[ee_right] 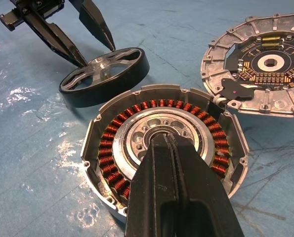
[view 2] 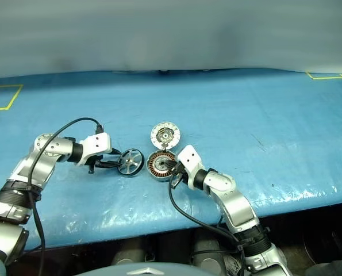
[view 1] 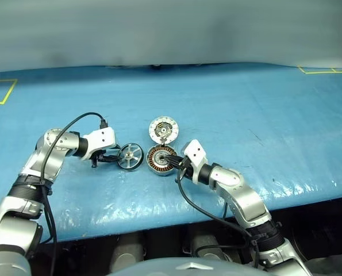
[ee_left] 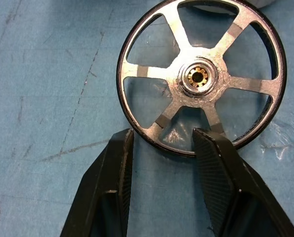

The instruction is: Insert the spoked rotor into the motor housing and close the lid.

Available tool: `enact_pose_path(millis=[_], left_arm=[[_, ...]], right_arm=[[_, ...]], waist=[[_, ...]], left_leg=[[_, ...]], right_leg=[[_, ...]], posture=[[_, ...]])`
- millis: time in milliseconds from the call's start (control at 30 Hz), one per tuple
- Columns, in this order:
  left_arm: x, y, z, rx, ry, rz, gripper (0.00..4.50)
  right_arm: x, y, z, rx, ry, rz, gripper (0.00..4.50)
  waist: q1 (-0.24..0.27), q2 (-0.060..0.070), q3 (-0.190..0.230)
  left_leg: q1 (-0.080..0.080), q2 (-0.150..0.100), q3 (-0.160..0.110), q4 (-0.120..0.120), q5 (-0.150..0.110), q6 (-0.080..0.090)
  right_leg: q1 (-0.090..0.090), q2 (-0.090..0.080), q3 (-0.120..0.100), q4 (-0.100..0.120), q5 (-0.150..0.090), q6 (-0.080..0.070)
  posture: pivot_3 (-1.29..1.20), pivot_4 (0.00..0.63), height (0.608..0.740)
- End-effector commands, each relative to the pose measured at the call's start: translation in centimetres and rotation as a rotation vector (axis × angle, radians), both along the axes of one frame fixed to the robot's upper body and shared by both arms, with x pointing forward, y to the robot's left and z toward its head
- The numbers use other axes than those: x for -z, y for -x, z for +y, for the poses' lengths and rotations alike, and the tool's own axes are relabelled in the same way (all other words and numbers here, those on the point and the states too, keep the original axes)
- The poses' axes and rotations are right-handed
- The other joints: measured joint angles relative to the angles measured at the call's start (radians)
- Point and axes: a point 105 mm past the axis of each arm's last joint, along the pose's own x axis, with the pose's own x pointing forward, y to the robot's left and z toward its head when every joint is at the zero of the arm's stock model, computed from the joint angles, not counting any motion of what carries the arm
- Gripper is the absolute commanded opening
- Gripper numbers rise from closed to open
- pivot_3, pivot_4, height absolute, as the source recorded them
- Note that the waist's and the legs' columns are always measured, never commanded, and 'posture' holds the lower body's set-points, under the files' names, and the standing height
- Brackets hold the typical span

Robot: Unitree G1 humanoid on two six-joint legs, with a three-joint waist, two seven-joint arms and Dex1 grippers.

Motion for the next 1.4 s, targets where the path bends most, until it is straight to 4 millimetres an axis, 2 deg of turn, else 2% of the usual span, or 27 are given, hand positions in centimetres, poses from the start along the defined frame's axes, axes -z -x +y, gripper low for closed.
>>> enact_pose_path(millis=[33,67,167,433,633,867,1033,1200,1300,1400], left_arm=[[-0.2,-0.3,0.1,-0.004,-0.001,-0.009,1.42],[-0.2,-0.3,0.1,-0.004,-0.004,-0.009,1.00],[-0.1,-0.3,0.4,-0.009,-0.019,-0.012,0.15],[0.1,-0.2,0.7,-0.036,0.003,-0.014,0.15],[-0.7,-0.7,0.8,-0.094,0.074,-0.064,0.07],[-1.6,-1.6,1.3,-0.237,0.174,-0.115,0.07],[-0.8,-1.0,1.7,-0.328,0.203,-0.053,0.07],[-0.7,-0.5,1.5,-0.413,0.308,-0.027,0.07],[-0.6,-0.5,2.0,-0.467,0.318,-0.045,0.65],[-0.9,-0.6,2.0,-0.503,0.360,-0.058,1.61]], right_arm=[[-0.7,-0.2,-0.1,0.010,-0.009,-0.039,0.00],[-0.7,-0.2,-0.1,0.010,-0.008,-0.039,0.00],[-0.7,-0.2,-0.1,0.010,-0.008,-0.039,0.00],[-0.7,-0.2,-0.1,0.006,-0.005,-0.041,0.00],[-0.7,-0.2,0.0,0.004,-0.001,-0.043,0.00],[-0.6,-0.2,0.0,0.001,0.001,-0.042,0.00],[-0.5,-0.1,0.1,-0.003,0.002,-0.038,0.00],[-0.4,0.0,0.1,-0.006,0.004,-0.034,0.00],[-0.4,0.1,0.1,-0.007,0.006,-0.032,0.00],[-0.3,0.0,0.1,-0.007,0.008,-0.029,0.00]], waist=[[0.000,0.000,0.000],[0.000,0.000,0.000],[0.000,0.000,0.000],[0.000,0.000,0.000],[0.000,0.000,0.000],[0.000,0.000,0.000],[-0.001,0.000,0.000],[-0.001,0.000,0.000],[-0.001,0.000,0.000],[0.000,-0.001,0.000]], left_leg=[[0.000,0.000,0.000,0.000,0.000,0.000],[0.000,0.000,0.000,0.000,0.000,0.000],[0.000,0.000,0.000,0.001,0.000,0.000],[0.002,0.000,0.000,0.001,0.001,-0.002],[0.002,0.001,0.000,0.001,0.001,-0.002],[0.002,0.001,0.000,0.001,0.001,-0.002],[0.002,0.001,0.000,0.001,0.001,-0.002],[0.002,0.002,0.000,0.001,0.001,-0.002],[0.002,0.001,0.000,0.001,0.001,-0.002],[0.002,0.002,-0.001,0.001,0.001,-0.002]], right_leg=[[0.000,0.000,0.000,0.000,0.000,0.000],[0.000,0.000,0.000,0.001,0.000,0.000],[-0.001,0.000,0.001,0.003,-0.001,-0.001],[-0.002,0.000,0.001,0.008,-0.003,-0.005],[-0.001,-0.001,0.001,0.008,-0.003,-0.005],[-0.001,-0.001,0.001,0.008,-0.003,-0.005],[-0.001,-0.001,0.001,0.008,-0.003,-0.005],[-0.001,-0.001,0.001,0.008,-0.003,-0.005],[-0.001,-0.001,0.001,0.008,-0.003,-0.005],[-0.001,-0.001,0.001,0.008,-0.004,-0.005]], posture=[[0.00,0.150,0.740],[0.00,0.150,0.740],[0.00,0.150,0.740],[0.00,0.150,0.740],[0.00,0.150,0.740],[0.00,0.150,0.740],[0.00,0.150,0.740],[0.00,0.150,0.740],[0.00,0.150,0.740],[0.00,0.150,0.740]])
